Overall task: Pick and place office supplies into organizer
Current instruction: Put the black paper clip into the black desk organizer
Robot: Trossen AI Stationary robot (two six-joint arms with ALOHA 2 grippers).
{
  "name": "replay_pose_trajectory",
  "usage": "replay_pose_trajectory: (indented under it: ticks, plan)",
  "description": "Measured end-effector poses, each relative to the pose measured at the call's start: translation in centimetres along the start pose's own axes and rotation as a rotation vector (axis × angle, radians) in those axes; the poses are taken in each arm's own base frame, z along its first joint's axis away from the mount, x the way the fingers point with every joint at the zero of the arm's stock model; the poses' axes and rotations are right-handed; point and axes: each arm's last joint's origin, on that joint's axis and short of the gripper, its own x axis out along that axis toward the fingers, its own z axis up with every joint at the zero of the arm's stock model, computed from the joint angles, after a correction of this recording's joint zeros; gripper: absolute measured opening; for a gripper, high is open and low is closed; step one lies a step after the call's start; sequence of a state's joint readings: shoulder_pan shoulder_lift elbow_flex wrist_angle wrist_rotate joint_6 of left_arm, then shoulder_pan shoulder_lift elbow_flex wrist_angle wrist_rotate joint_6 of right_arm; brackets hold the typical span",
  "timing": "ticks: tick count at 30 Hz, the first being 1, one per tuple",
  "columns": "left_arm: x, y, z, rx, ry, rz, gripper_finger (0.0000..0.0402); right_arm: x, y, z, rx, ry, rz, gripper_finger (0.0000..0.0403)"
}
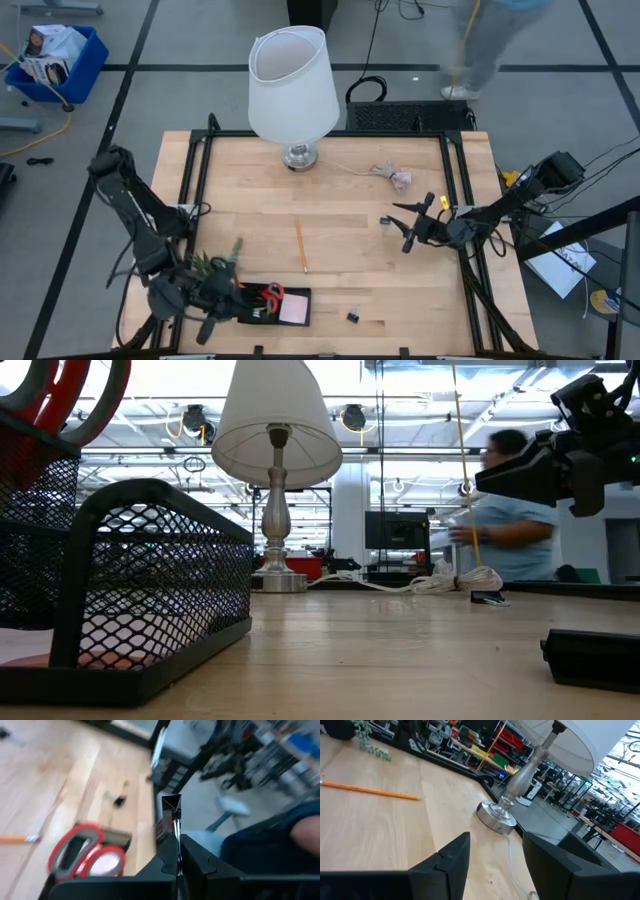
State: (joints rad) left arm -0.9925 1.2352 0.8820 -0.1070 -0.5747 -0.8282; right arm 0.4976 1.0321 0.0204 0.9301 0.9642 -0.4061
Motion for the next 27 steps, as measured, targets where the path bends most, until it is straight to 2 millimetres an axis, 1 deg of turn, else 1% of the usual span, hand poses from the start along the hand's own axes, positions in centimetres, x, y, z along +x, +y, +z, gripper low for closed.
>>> replay_pose_trajectory:
  ticks: [2,5,8,11,13,16,21,24,27]
  plan:
    - [0.5,-0.4,-0.3,-0.003,0.052,0.059,0.0007,0.0,0.0,0.0,0.000,0.000,0.000,0.0177]
    - [2.0,-0.9,-0.8,0.029,0.154,0.207,0.0012,0.0,0.0,0.0,0.000,0.000,0.000,0.0174]
    - [2.9,-2.2,-0.3,0.062,0.194,0.301,0.0007,0.0,0.0,0.0,0.001,0.000,0.000,0.0172]
    - [3.7,-4.3,-0.4,0.100,0.227,0.291,0.0007,0.0,0.0,0.0,0.001,0.000,0.000,0.0175]
    - [4.3,-5.4,-0.9,0.110,0.270,0.272,0.0015,0.0,0.0,0.0,0.001,0.000,0.001,0.0177]
    - [4.8,-6.7,-1.4,0.104,0.287,0.241,0.0018,0.0,0.0,0.0,0.002,-0.001,0.000,0.0177]
    - [6.2,-6.6,-4.2,0.107,0.393,0.274,0.0007,0.0,0.0,0.0,0.000,0.000,0.001,0.0172]
    - [7.0,-5.9,-5.0,0.083,0.429,0.336,0.0018,0.0,0.0,0.0,0.001,0.000,0.001,0.0173]
    - [7.7,-5.2,-5.0,0.075,0.437,0.377,0.0019,0.0,0.0,0.0,0.001,0.000,0.001,0.0177]
